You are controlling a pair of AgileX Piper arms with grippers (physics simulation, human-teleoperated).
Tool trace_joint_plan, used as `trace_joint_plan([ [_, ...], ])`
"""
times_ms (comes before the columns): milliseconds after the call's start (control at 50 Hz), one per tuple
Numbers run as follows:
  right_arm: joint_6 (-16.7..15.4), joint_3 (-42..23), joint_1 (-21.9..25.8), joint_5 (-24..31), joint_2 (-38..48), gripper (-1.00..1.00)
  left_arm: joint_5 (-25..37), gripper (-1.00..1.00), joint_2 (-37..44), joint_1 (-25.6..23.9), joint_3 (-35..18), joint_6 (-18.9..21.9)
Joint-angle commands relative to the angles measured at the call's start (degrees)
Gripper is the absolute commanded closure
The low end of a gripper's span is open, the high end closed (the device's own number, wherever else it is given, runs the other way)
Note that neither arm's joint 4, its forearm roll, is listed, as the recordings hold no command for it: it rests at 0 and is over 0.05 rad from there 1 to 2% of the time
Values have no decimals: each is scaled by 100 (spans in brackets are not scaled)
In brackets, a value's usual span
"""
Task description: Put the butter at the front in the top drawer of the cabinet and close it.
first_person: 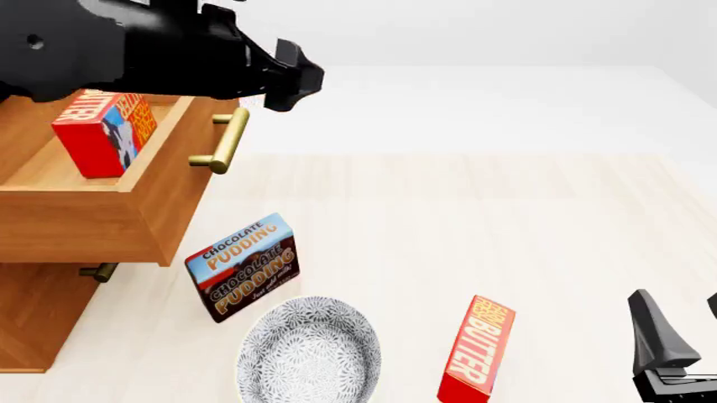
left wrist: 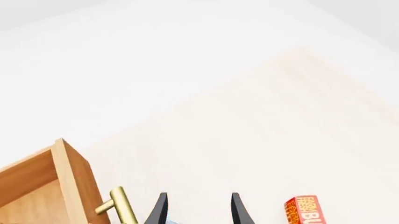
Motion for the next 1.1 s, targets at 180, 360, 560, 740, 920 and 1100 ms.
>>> trace_joint_plan([
  [180,-1,3,0,-8,4,-100,-896,-100,936,-223,158,-335],
  [360,-2,3,0,-8,4,-100,-1251,-100,1250,-320,278,-526],
  [560,-2,3,-1,-9,4,-100,-1648,-100,1636,-326,473,-708],
  [740,-2,3,0,-8,4,-100,-2073,-100,2036,-162,653,-867],
  [920,-3,3,-1,-9,4,-100,-2229,-100,2178,-97,709,-840],
  [1100,-2,3,-1,-8,4,-100,-2310,-100,2210,112,761,-813],
])
